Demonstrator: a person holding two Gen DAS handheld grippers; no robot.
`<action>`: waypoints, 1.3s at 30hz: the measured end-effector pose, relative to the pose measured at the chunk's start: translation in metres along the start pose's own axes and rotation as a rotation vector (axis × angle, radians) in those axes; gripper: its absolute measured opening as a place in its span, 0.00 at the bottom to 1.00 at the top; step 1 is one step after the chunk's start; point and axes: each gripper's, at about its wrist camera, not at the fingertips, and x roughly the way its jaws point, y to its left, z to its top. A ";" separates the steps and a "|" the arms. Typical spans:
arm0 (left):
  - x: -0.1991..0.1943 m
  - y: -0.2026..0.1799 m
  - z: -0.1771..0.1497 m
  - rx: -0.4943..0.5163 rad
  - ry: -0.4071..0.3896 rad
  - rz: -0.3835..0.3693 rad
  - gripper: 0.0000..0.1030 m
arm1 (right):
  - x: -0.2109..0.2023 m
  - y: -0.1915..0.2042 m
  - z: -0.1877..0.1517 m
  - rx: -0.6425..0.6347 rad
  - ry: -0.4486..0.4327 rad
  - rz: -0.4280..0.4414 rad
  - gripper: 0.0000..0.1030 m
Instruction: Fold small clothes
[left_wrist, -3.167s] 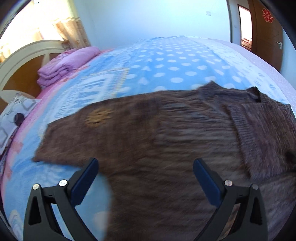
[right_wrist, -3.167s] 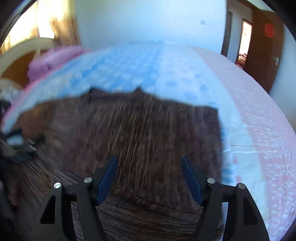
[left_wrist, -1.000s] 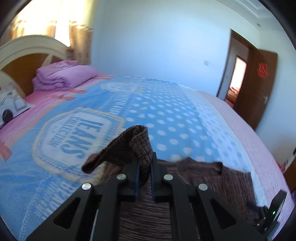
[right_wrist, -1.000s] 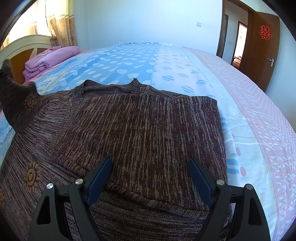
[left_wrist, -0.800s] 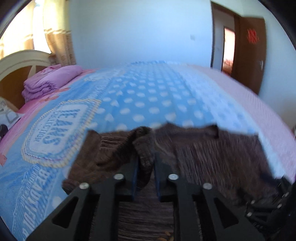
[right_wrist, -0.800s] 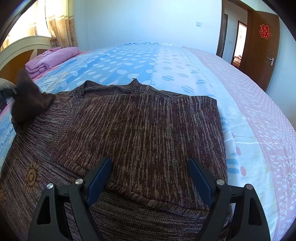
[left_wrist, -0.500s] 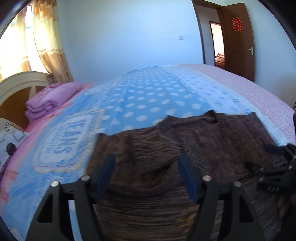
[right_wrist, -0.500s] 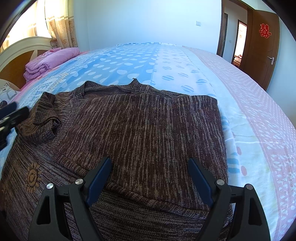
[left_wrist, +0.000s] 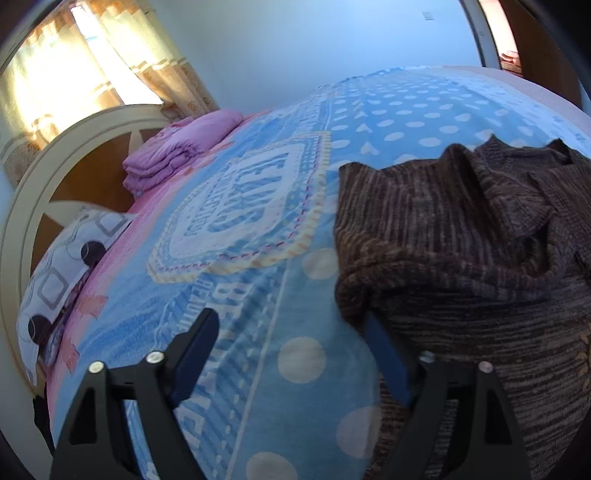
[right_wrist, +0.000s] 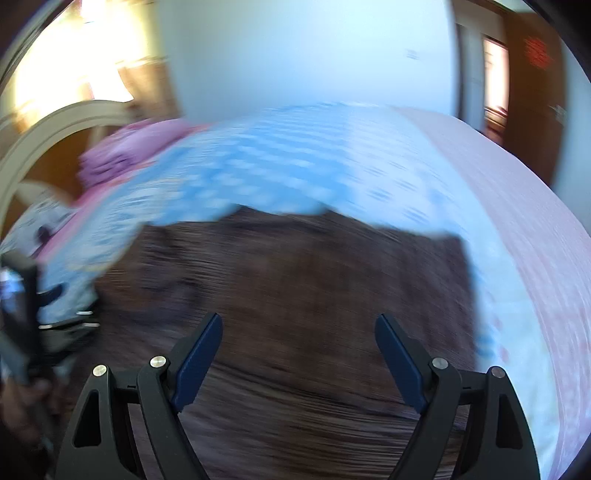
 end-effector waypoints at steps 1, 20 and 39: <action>0.001 0.003 0.000 -0.016 0.006 -0.006 0.87 | 0.003 0.020 0.007 -0.057 0.006 0.009 0.81; 0.016 0.029 -0.015 -0.156 0.071 -0.045 0.94 | 0.101 0.086 0.050 -0.108 0.105 -0.048 0.03; 0.021 0.035 -0.016 -0.192 0.076 -0.049 0.95 | 0.075 0.091 -0.003 -0.113 0.169 0.114 0.30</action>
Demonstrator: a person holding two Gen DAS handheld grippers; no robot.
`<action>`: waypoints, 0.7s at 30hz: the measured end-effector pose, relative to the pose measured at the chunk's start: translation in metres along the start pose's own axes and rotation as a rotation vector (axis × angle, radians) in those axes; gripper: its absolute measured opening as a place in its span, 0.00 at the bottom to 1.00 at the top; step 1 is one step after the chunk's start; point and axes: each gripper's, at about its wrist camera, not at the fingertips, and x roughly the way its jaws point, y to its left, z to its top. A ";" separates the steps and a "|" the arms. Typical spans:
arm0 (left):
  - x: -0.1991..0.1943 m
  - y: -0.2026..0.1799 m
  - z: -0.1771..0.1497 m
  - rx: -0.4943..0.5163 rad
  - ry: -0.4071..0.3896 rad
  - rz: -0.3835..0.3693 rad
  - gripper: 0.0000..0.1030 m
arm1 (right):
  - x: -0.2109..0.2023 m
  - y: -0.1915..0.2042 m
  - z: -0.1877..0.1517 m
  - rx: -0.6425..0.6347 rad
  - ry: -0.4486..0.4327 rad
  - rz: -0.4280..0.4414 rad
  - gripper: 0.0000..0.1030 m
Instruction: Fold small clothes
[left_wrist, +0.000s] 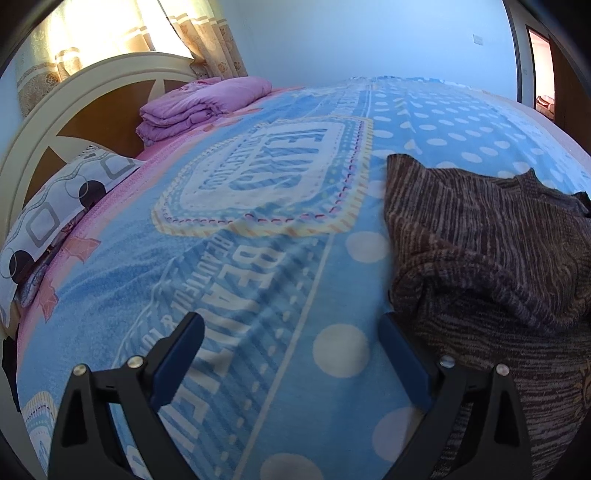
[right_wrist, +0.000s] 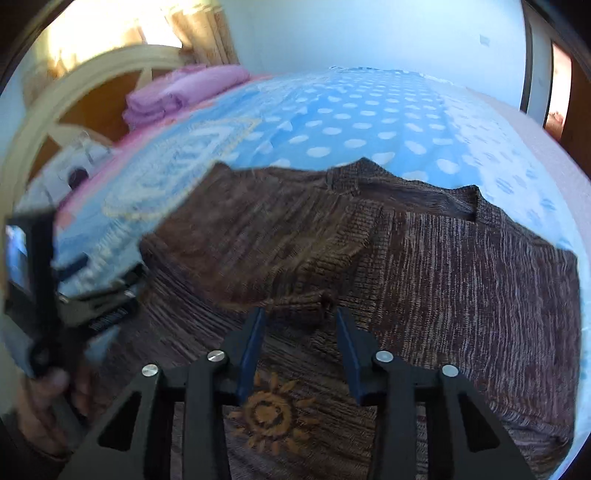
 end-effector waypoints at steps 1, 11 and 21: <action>0.000 0.000 0.000 -0.002 0.000 -0.001 0.95 | 0.003 0.000 0.001 0.000 -0.002 -0.004 0.18; 0.003 0.008 -0.001 -0.050 0.015 0.012 0.98 | -0.042 -0.008 0.010 -0.052 -0.116 -0.008 0.00; 0.004 0.024 -0.005 -0.127 0.042 -0.016 1.00 | -0.034 -0.035 -0.028 -0.114 -0.033 -0.078 0.00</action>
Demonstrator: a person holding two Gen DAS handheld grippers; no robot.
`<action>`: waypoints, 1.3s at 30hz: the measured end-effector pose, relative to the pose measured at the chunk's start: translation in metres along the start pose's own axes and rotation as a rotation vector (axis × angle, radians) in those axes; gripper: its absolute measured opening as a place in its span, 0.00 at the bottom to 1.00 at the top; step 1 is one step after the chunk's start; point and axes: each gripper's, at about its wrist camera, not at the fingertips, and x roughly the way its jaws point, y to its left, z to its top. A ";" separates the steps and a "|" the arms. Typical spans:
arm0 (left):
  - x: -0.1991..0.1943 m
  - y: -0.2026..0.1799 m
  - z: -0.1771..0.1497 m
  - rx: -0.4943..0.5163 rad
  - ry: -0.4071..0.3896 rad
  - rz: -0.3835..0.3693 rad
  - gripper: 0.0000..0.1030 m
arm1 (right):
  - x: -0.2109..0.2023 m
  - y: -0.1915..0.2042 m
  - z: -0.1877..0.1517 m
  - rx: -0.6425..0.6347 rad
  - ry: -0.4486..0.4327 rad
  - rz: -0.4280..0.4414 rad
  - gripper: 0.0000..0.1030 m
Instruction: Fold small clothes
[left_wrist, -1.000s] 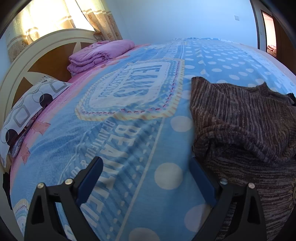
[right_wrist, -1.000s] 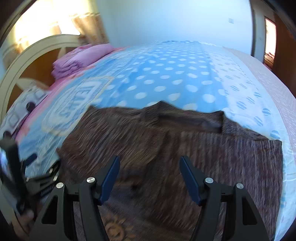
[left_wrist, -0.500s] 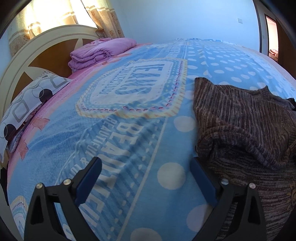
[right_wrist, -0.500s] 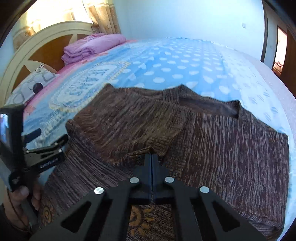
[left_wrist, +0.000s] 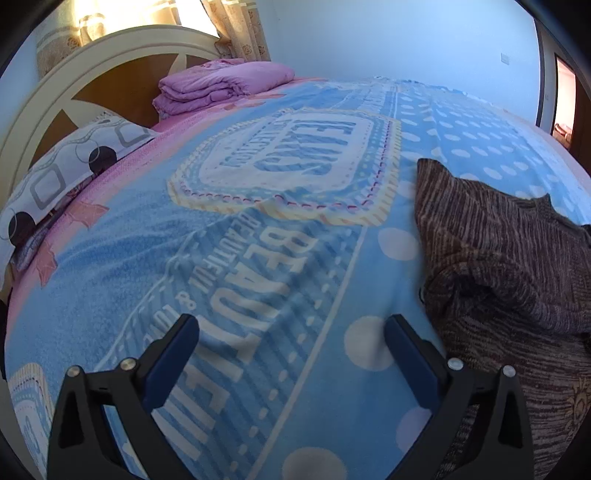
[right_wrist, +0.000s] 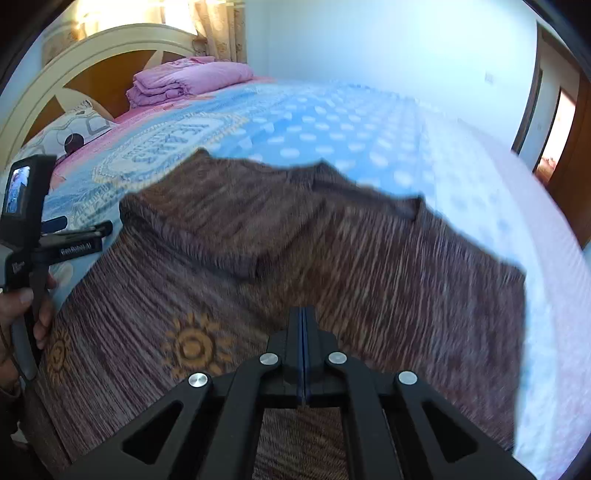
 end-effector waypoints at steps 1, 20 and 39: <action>0.000 0.001 0.000 -0.006 0.002 -0.007 1.00 | 0.001 -0.004 -0.001 0.024 -0.003 0.028 0.00; 0.003 -0.004 0.000 0.025 0.015 0.002 1.00 | 0.003 0.027 0.030 -0.064 -0.080 0.038 0.01; -0.032 -0.015 0.045 0.067 -0.114 -0.100 1.00 | 0.006 -0.046 0.027 0.142 -0.049 0.057 0.28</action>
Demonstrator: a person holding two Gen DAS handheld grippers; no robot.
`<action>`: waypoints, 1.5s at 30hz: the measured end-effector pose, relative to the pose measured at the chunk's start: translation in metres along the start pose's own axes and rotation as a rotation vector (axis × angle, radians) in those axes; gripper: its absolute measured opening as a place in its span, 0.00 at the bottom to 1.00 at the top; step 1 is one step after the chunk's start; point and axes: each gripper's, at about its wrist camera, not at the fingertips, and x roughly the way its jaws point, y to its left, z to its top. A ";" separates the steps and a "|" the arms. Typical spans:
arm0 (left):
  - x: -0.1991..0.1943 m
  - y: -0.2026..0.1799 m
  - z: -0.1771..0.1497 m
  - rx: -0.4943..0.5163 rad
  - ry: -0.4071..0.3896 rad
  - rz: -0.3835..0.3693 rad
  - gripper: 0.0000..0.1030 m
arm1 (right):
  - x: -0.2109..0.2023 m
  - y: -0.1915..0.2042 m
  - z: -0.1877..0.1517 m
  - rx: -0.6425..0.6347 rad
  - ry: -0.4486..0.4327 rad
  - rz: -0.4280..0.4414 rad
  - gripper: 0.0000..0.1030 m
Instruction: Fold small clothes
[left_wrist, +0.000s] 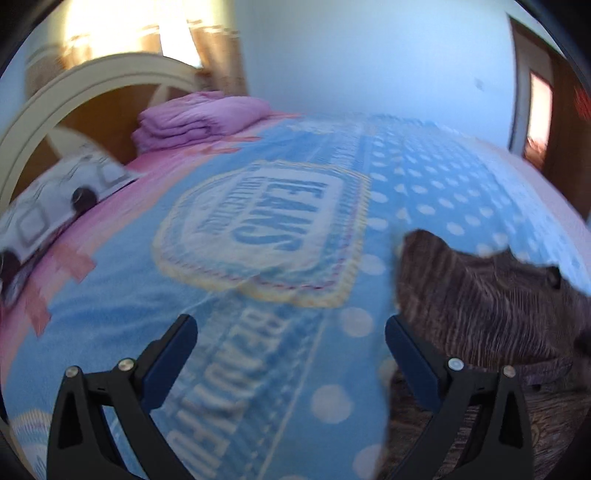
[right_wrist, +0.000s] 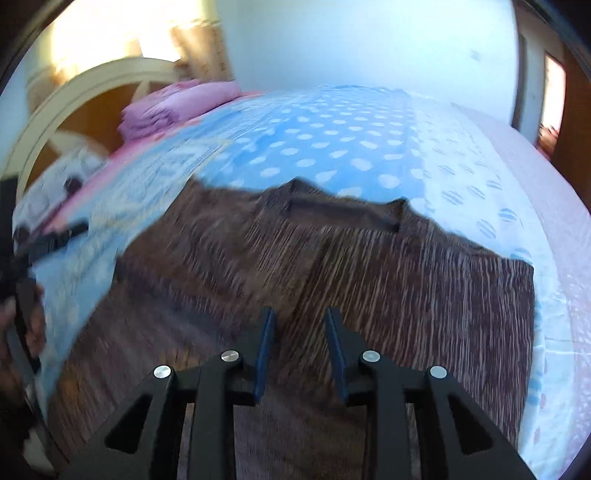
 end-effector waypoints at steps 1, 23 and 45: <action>0.006 -0.013 -0.002 0.046 0.004 0.022 1.00 | 0.007 -0.005 0.011 0.044 -0.005 0.004 0.28; 0.016 -0.046 -0.031 0.258 0.030 0.118 1.00 | 0.037 0.007 0.029 0.029 -0.014 -0.190 0.46; 0.075 -0.074 0.023 0.277 0.048 0.217 1.00 | 0.006 0.040 -0.032 -0.117 0.071 -0.037 0.44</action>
